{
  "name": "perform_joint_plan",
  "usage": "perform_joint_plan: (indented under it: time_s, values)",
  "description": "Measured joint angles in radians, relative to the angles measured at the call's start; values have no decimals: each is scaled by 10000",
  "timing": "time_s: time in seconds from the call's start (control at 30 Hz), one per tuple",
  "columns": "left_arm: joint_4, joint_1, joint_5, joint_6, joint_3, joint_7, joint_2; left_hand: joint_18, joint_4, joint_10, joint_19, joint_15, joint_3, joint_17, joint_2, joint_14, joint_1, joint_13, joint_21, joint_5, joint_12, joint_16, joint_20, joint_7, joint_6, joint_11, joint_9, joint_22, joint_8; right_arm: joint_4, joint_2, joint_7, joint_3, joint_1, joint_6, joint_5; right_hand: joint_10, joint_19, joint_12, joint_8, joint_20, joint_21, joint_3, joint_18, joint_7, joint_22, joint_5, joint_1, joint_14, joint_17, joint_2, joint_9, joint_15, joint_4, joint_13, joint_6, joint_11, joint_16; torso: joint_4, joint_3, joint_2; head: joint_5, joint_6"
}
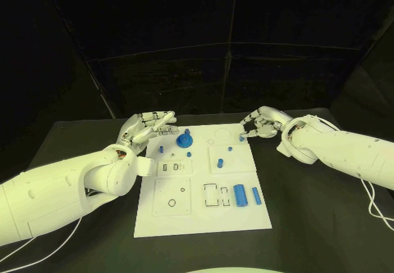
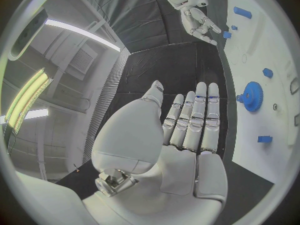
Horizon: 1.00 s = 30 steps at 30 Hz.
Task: Assemble the parts on the task board
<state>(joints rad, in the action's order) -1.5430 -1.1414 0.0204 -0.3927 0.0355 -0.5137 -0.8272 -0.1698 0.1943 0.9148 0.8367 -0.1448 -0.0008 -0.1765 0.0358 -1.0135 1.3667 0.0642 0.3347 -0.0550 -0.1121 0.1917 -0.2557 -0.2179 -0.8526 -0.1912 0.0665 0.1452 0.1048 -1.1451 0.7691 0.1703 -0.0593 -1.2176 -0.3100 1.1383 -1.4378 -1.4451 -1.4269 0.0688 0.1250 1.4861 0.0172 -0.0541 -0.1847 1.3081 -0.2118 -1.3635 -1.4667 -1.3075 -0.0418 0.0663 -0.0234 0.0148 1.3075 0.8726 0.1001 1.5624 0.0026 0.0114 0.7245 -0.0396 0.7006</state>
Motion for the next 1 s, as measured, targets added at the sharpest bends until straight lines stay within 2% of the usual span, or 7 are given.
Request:
perform_joint_plan:
  time_s: [0.1,0.27,0.7,0.9,1.0]
  values:
    - [11,14,0,5,2,1,10,1,0,0,0,0,0,0,0,0,0,0,0,0,0,0,0,0,0,0,0,0,0,153,-37,76,-5,84,154,22,0,0,0,0,0,0,-28,0,38,0,0,0,0,0,0,0,0,-28,0,-38,0,0,-1,0,0,-8,13]
    - [45,26,0,10,3,1,23,1,0,0,0,0,0,1,0,0,0,0,0,0,0,0,0,0,0,0,0,1,0,356,-131,175,-5,155,343,56,0,0,0,0,0,0,-28,-1,3,-1,0,0,0,1,0,0,0,-28,0,-74,0,0,0,-13,4,-21,27]
    - [102,42,1,18,6,4,37,0,0,0,0,0,0,2,0,0,0,0,0,0,0,0,0,0,0,0,0,2,0,494,-185,301,-2,214,608,94,-1,0,0,59,0,0,-55,0,13,-3,0,-79,0,1,79,42,0,-56,0,27,0,0,10,-34,4,-22,68]
    - [119,42,1,20,6,5,39,1,-56,0,0,0,-1,-9,0,0,0,0,0,0,0,-36,0,0,0,0,0,-7,0,547,-253,316,-2,264,663,102,-58,0,-57,271,0,0,-55,0,71,-3,57,-220,0,2,285,98,0,-56,1,442,-57,0,10,-34,0,-42,81]
    - [123,43,1,20,6,6,42,0,-56,0,0,0,-1,-9,0,0,0,0,0,0,0,-36,0,0,0,0,0,-7,0,573,-284,316,-2,284,680,113,-95,-1,-82,319,0,0,2,-1,107,-3,263,-292,0,2,427,98,0,-113,1,577,-94,38,11,-34,0,-46,82]
